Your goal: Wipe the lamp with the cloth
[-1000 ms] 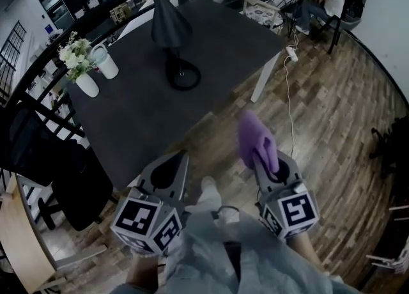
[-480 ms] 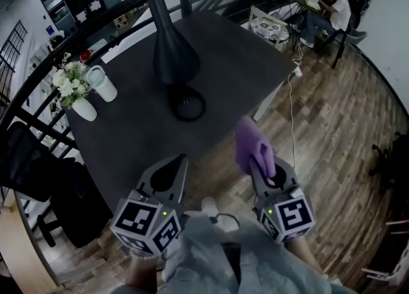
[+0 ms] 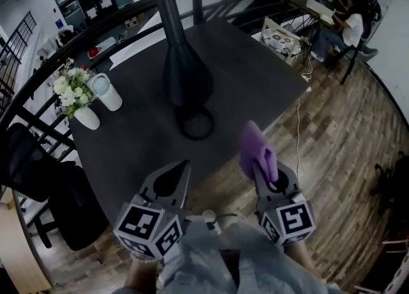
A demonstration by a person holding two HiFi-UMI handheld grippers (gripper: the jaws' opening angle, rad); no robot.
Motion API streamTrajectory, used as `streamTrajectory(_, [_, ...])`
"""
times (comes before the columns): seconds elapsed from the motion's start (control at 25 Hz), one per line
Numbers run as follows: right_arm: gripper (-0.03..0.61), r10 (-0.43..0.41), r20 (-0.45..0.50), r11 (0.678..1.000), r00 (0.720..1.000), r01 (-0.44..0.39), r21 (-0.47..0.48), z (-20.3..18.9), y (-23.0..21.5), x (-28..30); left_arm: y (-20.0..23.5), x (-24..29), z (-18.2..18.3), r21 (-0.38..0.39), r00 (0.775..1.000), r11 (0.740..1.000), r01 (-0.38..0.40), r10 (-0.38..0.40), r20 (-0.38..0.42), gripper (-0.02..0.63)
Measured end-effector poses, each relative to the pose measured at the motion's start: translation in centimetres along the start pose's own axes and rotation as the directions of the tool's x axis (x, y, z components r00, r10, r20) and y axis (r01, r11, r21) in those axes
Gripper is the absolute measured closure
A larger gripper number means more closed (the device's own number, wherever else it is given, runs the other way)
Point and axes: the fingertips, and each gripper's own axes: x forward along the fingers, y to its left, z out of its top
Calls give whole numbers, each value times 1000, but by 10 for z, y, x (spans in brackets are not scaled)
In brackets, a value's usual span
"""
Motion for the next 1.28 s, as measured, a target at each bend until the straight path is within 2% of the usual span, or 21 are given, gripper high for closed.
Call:
streamTrajectory(0.32, [528,5,-29,1000,1000,-4,8,4,-10,24,18,0,3,-25,999,999,-43,43,4,601])
streamTrajectory(0.72, [528,67,22,997,997,-66,-44,34,-42,89,35,19,14,-56,990,989,-136,138,22,601])
streamTrajectory(1.04, [528,176,20,983,984,-175,-56,59,-66,160,61,45,34,-112,962,959,-262,269,52,601])
streamTrajectory(1.28, [528,295,0,951,956,-293,-93,74,-73,205,71,59,43,-159,929,922,-353,365,56,601])
